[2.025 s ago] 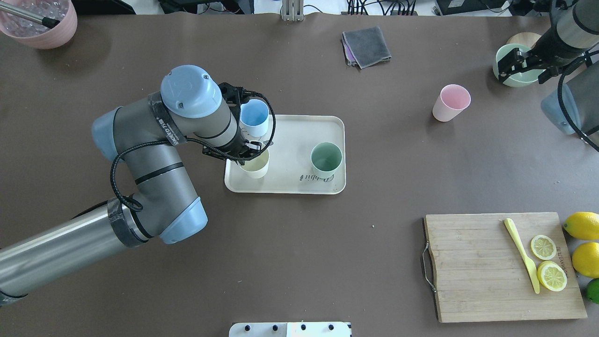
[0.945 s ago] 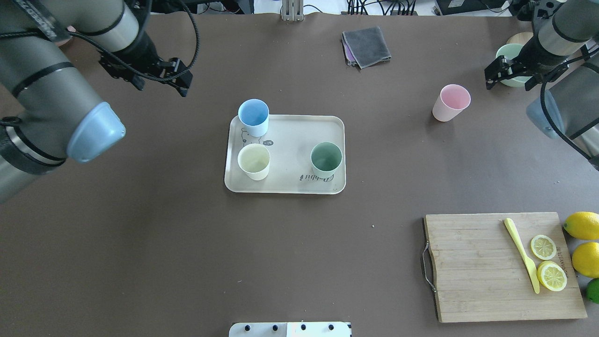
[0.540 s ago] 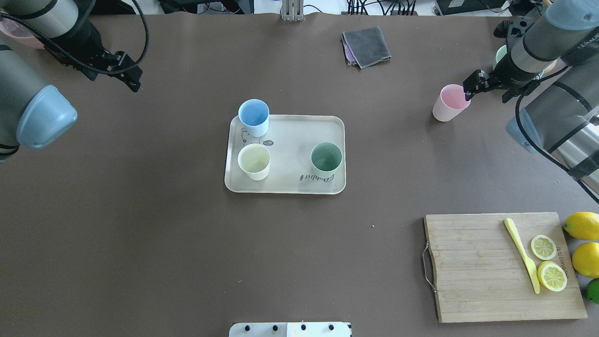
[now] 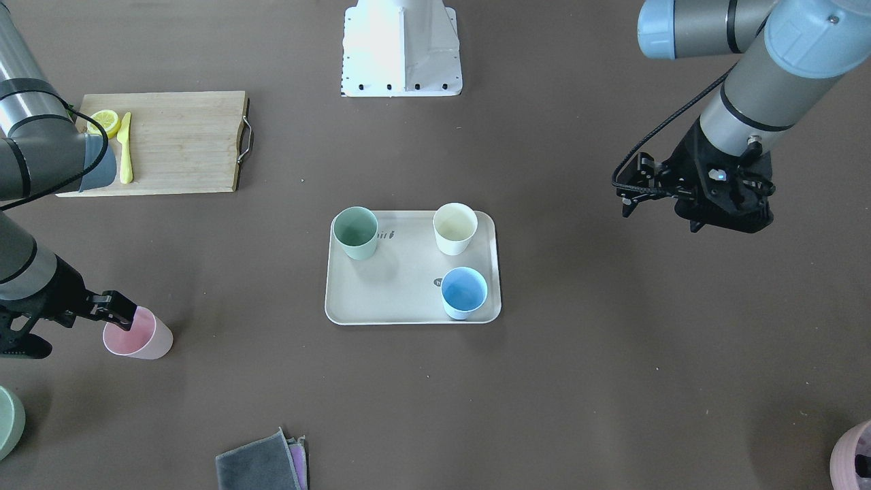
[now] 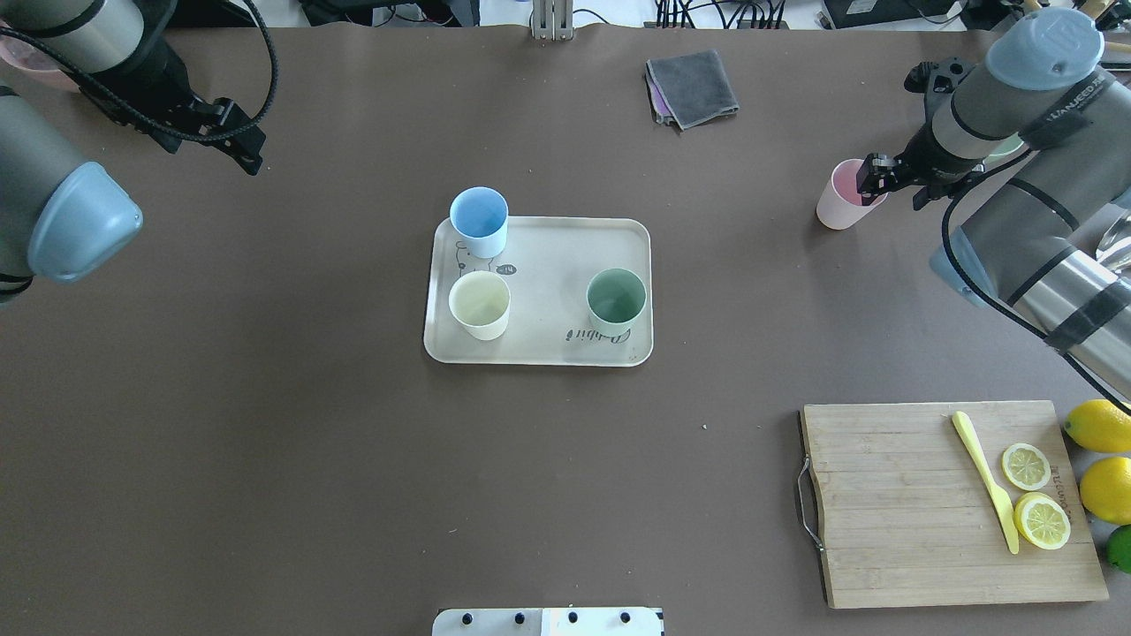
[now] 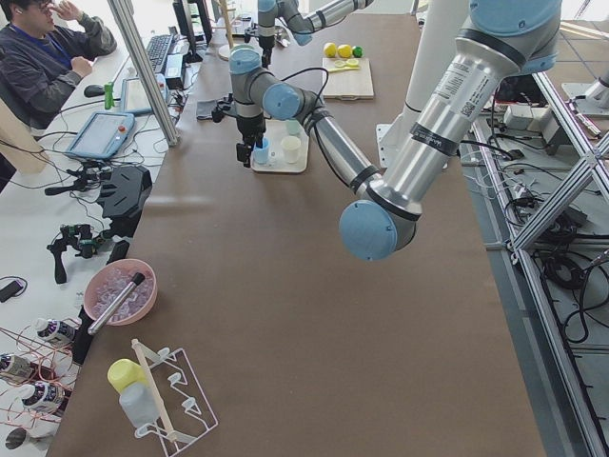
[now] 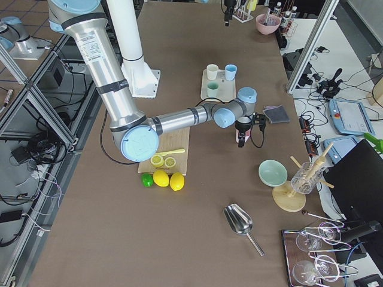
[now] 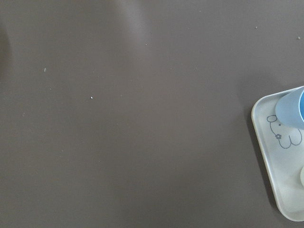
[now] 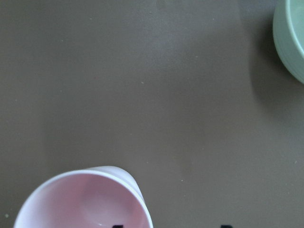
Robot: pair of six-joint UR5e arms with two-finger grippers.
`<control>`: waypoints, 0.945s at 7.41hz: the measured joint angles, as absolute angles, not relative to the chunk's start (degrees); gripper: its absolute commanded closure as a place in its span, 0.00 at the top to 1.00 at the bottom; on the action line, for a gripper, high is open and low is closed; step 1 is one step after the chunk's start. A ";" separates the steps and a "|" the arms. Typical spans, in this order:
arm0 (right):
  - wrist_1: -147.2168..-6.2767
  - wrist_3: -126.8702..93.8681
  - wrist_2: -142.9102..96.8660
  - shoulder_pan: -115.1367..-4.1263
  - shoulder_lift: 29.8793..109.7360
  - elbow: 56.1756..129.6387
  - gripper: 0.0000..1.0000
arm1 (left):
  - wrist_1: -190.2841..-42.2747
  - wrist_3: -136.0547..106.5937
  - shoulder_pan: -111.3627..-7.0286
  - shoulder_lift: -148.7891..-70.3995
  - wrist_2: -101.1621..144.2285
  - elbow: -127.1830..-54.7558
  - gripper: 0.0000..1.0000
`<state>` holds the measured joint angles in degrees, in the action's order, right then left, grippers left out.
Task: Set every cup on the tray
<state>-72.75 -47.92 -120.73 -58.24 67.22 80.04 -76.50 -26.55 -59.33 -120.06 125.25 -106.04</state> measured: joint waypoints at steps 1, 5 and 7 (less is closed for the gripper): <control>-72.68 -48.15 -120.69 -58.11 67.16 80.01 0.00 | -76.90 -26.60 -59.18 -119.96 125.23 -105.96 0.98; -72.80 -55.51 -121.03 -57.72 62.42 80.09 0.00 | -77.62 -26.55 -58.82 -119.80 125.18 -105.38 0.98; -73.15 -66.00 -120.46 -54.64 58.46 80.39 0.00 | -78.05 -26.60 -58.73 -119.74 125.11 -105.10 0.98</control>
